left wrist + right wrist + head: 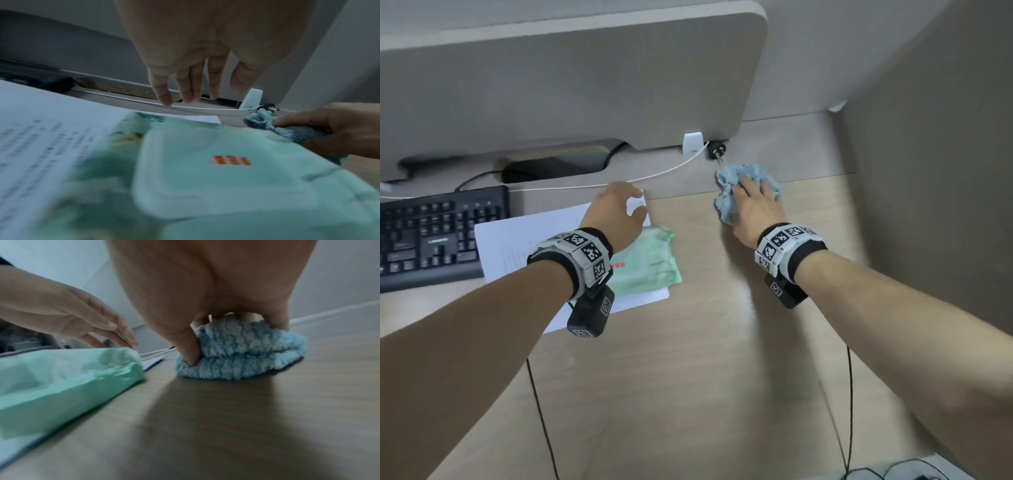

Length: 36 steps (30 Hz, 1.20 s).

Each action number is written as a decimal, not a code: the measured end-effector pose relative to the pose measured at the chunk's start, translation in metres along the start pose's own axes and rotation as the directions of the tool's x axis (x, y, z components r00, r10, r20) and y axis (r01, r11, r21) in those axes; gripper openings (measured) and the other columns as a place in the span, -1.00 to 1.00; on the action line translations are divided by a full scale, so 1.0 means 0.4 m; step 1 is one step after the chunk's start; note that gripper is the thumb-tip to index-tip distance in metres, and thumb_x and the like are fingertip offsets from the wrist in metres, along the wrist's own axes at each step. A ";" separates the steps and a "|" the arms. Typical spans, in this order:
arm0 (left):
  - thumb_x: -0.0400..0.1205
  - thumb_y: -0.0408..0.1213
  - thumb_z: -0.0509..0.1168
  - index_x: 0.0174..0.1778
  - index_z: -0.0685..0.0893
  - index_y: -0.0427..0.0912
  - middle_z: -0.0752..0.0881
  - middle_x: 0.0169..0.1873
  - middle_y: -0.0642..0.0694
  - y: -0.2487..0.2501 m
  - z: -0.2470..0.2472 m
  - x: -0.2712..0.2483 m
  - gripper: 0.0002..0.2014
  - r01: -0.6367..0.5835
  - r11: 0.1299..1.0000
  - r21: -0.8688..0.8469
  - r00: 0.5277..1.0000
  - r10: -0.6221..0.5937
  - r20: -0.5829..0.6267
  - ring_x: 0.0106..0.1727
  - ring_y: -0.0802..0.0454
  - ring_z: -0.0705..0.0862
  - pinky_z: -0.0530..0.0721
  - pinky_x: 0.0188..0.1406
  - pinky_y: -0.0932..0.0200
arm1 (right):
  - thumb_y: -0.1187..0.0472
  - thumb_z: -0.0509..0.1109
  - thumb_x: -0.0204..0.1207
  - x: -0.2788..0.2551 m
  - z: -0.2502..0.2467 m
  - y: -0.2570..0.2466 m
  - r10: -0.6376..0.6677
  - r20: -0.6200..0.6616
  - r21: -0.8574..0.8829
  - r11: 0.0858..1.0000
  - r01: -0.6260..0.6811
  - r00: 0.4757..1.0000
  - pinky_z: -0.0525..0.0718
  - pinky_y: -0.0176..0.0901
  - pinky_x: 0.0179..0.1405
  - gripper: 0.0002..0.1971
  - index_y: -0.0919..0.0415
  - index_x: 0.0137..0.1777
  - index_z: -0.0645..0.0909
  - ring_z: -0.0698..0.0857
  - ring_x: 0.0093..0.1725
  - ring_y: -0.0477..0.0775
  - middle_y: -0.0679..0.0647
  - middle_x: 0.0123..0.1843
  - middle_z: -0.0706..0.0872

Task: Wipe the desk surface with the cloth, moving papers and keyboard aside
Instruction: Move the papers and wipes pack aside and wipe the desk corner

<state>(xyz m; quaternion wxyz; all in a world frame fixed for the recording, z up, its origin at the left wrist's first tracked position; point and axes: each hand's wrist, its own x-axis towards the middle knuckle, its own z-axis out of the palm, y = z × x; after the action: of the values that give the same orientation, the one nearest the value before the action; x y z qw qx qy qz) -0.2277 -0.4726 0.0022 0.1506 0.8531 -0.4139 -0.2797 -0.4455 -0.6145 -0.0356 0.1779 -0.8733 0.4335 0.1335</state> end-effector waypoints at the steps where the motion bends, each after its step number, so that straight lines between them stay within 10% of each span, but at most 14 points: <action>1: 0.64 -0.18 0.25 0.27 0.63 -0.07 0.59 0.36 -0.07 -0.015 -0.009 -0.004 -0.71 0.015 1.000 -0.007 1.000 -0.015 -0.014 0.28 -0.12 0.60 0.46 0.19 0.14 | 0.15 0.41 0.50 0.013 0.001 -0.039 -0.036 0.013 -0.002 0.999 0.036 0.999 0.21 0.44 0.57 -0.33 0.18 0.61 0.30 0.11 0.68 0.38 0.06 0.69 0.21; 5: 0.67 -0.12 0.25 0.34 0.60 -0.12 0.59 0.36 -0.16 -0.108 -0.050 -0.029 -0.66 0.118 0.990 0.082 0.993 -0.119 0.016 0.28 -0.18 0.61 0.56 0.27 -0.01 | 0.14 0.43 0.49 0.011 0.038 -0.168 -0.198 0.075 -0.047 0.978 0.201 0.977 0.27 0.38 0.55 -0.32 0.11 0.60 0.31 0.18 0.66 0.30 0.05 0.68 0.25; 11: 0.65 0.03 0.23 0.36 0.57 -0.12 0.68 0.26 -0.14 -0.187 -0.091 -0.062 -0.57 0.182 0.971 0.156 0.966 -0.206 0.158 0.29 -0.21 0.60 0.57 0.30 -0.04 | -0.21 0.37 0.47 -0.110 0.033 -0.104 0.054 0.106 -0.052 0.997 -0.049 0.993 0.59 0.20 0.22 -0.29 0.08 0.54 0.30 0.43 0.46 0.31 0.14 0.52 0.37; 18: 0.63 0.12 0.25 0.48 0.46 -0.15 0.59 0.41 -0.19 -0.203 -0.116 -0.099 -0.42 0.190 0.974 0.125 0.962 -0.210 0.172 0.42 -0.23 0.54 0.51 0.34 -0.02 | -0.44 0.16 0.47 -0.227 0.009 -0.178 -0.017 0.146 -0.114 0.993 0.034 0.989 0.63 -0.01 -0.05 -0.40 0.06 0.15 0.61 0.69 0.02 0.19 0.09 0.08 0.68; 22: 0.57 0.15 0.31 0.46 0.45 -0.21 0.63 0.33 -0.23 -0.228 -0.134 -0.114 -0.35 0.346 0.938 0.038 0.913 -0.345 0.217 0.22 -0.25 0.68 0.65 0.26 -0.07 | -0.31 0.20 0.56 -0.202 -0.015 -0.239 0.087 -0.007 0.147 0.986 -0.085 0.996 0.60 -0.03 -0.11 -0.53 0.12 -0.09 0.60 0.65 -0.09 0.21 0.09 -0.12 0.64; 28: 0.62 -0.11 0.36 0.13 0.67 -0.36 0.78 0.00 -0.29 -0.228 -0.110 -0.154 -0.64 0.571 0.759 -0.312 0.804 -0.439 0.401 -0.07 -0.11 0.78 0.80 -0.02 -0.09 | 0.02 0.35 0.60 -0.180 0.009 -0.337 0.164 0.250 0.521 0.808 -0.275 0.954 0.58 -0.20 -0.45 -0.76 0.12 -0.25 0.60 0.69 -0.32 0.15 0.05 -0.33 0.66; 33: 0.58 -0.30 0.35 -0.05 0.66 -0.38 0.75 -0.16 -0.35 -0.206 -0.099 -0.160 -0.82 0.519 0.793 -0.320 0.836 -0.393 0.383 -0.20 -0.22 0.74 0.76 0.11 -0.23 | 0.41 0.27 0.47 -0.176 0.000 -0.367 0.204 0.192 0.482 0.832 -0.274 0.960 0.67 -0.05 -0.26 -0.90 0.29 -0.19 0.61 0.70 -0.15 0.29 0.22 -0.17 0.68; 36: 0.59 -0.33 0.34 -0.26 0.56 -0.28 0.73 -0.19 -0.37 -0.176 -0.104 -0.159 -0.85 0.445 0.845 -0.296 0.871 -0.332 0.362 -0.19 -0.26 0.71 0.70 0.15 -0.23 | 0.44 0.23 0.48 -0.173 -0.010 -0.330 0.208 0.174 0.524 0.808 -0.269 0.963 0.64 -0.17 -0.48 -0.76 0.29 0.00 0.71 0.73 -0.05 0.29 0.21 -0.06 0.71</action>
<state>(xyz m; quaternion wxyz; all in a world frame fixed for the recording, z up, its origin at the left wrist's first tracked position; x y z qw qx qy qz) -0.1908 -0.3780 0.0233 0.1843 0.8238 -0.1878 -0.5021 -0.3797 -0.4930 0.0205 0.4229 -0.7168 0.5494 0.0738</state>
